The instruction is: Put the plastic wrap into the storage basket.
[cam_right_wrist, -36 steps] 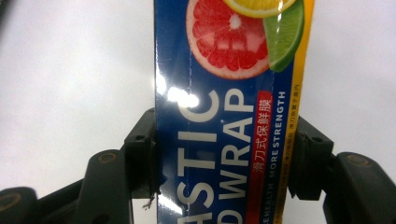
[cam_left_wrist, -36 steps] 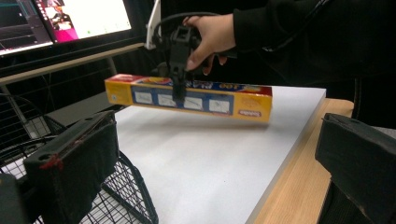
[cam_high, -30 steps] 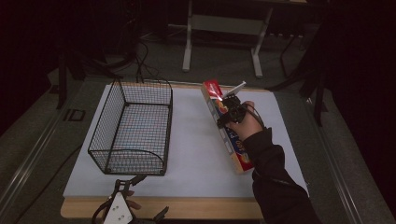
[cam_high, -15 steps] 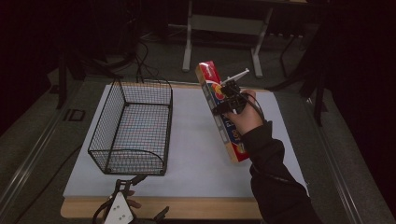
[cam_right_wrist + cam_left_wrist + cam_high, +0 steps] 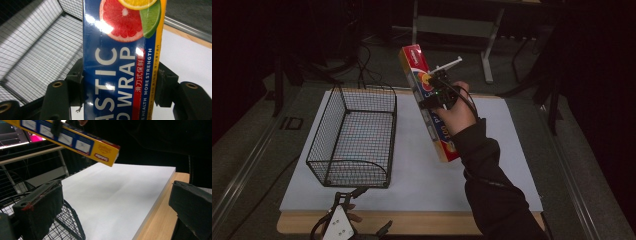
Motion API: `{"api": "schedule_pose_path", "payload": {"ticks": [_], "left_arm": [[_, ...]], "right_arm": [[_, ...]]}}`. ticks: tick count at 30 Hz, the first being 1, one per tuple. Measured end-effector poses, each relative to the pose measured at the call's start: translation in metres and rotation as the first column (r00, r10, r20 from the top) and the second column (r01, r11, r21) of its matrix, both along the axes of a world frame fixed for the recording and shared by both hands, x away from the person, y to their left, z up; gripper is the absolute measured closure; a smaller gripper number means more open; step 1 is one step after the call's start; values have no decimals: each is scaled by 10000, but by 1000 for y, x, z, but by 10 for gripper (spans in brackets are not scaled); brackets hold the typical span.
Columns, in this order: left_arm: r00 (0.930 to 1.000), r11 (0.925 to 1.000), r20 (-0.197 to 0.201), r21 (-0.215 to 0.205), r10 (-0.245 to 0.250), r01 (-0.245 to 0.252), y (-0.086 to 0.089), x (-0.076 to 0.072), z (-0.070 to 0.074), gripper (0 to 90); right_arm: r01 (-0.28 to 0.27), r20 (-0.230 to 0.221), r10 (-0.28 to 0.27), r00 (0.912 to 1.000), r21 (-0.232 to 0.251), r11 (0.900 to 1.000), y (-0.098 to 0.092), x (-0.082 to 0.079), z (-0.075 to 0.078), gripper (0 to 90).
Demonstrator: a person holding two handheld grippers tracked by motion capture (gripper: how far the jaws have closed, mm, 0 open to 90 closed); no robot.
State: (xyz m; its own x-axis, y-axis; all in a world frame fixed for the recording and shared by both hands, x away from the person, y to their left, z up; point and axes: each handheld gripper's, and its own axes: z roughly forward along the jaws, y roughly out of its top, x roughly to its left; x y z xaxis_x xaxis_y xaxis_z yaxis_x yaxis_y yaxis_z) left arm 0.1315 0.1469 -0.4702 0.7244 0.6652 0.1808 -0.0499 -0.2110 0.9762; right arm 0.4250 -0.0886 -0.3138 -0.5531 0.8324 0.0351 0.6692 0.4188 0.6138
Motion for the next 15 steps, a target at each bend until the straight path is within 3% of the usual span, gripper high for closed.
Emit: {"api": "schedule_pose_path", "payload": {"ticks": [15], "left_arm": [[9999, 9999, 1, -18, -107, 107, 0, -1, 0, 1]], "right_arm": [[-716, 477, 705, 9964, 230, 9972, 57, -4, 21, 399]]}}
